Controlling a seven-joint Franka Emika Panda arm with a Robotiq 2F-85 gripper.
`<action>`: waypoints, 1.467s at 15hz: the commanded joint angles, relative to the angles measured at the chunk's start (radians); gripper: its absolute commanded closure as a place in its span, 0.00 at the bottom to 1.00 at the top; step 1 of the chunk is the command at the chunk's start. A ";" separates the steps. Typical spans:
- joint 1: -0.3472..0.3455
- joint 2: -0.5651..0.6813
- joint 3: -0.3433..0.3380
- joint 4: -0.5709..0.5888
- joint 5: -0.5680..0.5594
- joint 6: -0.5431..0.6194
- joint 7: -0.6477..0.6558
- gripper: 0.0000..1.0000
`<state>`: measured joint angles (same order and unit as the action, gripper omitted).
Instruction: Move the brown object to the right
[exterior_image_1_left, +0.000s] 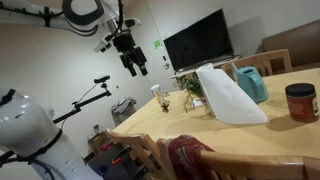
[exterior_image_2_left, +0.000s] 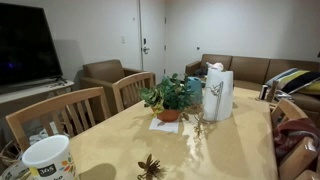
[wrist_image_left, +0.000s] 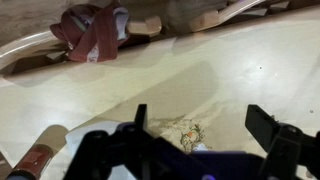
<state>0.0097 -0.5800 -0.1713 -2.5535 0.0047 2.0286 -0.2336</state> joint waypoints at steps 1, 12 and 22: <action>-0.016 0.002 0.014 0.002 0.009 -0.002 -0.007 0.00; 0.184 0.004 0.142 0.027 -0.067 -0.039 -0.327 0.00; 0.280 -0.020 0.151 -0.056 -0.140 -0.009 -0.746 0.00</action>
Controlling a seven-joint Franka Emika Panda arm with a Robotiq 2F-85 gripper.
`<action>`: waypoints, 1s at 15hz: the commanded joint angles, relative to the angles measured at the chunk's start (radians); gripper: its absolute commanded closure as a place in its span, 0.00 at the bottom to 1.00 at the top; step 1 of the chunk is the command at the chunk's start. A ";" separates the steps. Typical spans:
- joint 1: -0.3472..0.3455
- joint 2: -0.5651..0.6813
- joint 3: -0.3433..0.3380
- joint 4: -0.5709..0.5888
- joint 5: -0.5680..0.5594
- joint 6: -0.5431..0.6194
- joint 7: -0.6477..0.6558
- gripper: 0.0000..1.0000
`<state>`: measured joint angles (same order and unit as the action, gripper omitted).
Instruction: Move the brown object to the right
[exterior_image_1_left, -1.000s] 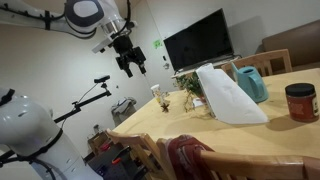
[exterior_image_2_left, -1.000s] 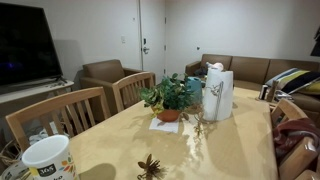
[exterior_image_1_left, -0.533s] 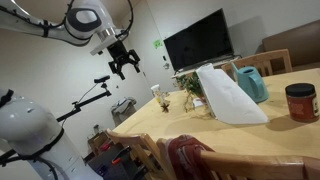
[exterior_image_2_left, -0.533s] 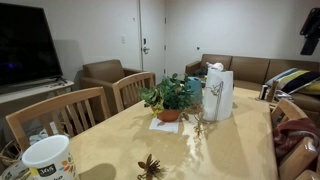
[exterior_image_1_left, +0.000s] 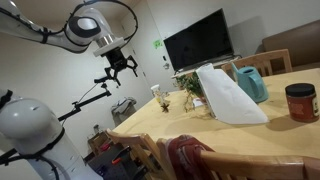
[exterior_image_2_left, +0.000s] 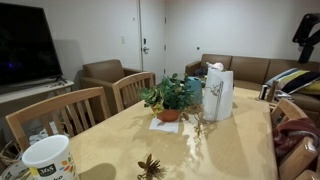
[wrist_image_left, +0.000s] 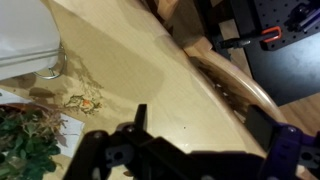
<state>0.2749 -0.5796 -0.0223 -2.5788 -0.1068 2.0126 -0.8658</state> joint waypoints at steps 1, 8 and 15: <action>0.014 -0.016 0.005 -0.031 -0.044 0.001 -0.159 0.00; -0.003 0.000 0.024 -0.024 -0.054 -0.001 -0.177 0.00; 0.030 0.008 0.021 -0.010 -0.067 0.005 -0.279 0.00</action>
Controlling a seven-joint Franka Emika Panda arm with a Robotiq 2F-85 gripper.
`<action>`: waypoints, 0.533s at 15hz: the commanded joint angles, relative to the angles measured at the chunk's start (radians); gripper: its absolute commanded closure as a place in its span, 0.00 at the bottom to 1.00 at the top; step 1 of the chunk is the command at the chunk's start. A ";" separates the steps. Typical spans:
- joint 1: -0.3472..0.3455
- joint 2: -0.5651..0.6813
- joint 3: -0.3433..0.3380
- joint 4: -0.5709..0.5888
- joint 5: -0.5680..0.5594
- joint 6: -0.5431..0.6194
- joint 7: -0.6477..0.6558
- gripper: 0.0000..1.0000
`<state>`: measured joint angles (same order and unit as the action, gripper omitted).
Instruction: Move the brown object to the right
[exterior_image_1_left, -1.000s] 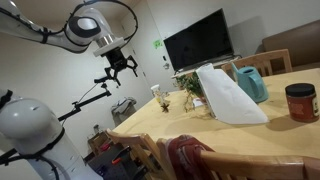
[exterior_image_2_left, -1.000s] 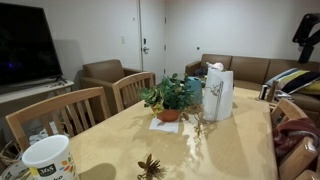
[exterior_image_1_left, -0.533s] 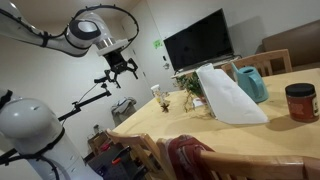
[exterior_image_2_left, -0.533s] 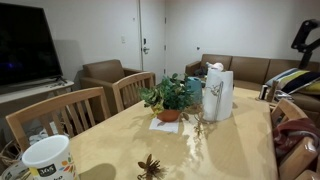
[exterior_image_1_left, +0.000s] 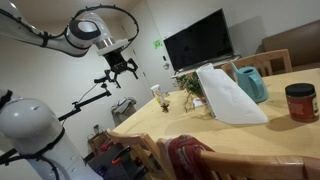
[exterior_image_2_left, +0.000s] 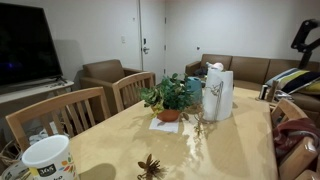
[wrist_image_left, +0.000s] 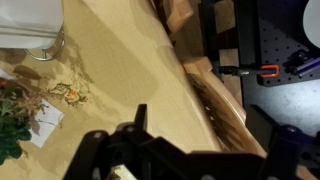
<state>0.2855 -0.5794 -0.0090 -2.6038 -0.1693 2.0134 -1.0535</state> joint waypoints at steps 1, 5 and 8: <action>0.026 0.016 0.024 0.029 -0.023 -0.012 -0.130 0.00; 0.066 0.035 0.071 0.067 -0.024 -0.030 -0.271 0.00; 0.059 0.104 0.128 0.126 -0.094 -0.054 -0.329 0.00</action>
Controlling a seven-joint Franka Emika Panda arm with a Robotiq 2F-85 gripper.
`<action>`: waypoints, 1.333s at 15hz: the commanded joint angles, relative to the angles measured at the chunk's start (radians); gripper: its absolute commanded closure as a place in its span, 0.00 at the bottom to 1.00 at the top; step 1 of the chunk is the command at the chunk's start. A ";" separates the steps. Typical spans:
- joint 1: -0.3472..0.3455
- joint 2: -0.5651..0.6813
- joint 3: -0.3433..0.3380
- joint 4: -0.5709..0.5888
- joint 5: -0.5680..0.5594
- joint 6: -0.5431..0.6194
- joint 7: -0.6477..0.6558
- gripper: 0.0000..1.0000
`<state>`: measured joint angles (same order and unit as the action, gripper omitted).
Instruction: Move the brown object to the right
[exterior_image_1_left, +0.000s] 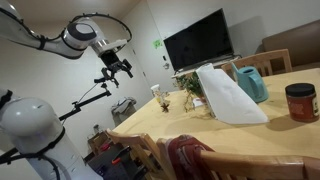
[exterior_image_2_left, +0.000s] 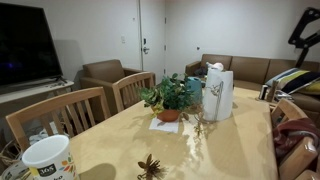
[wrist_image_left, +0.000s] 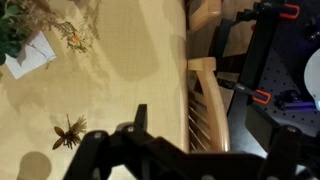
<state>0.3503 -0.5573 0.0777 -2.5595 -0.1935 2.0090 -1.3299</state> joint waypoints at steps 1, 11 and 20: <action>-0.021 0.113 0.067 0.110 -0.121 -0.056 -0.045 0.00; -0.058 0.212 0.114 0.177 -0.322 -0.017 -0.022 0.00; -0.019 0.312 0.024 0.108 -0.015 0.468 -0.246 0.00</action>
<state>0.3058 -0.3138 0.1282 -2.4497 -0.3035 2.3218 -1.4819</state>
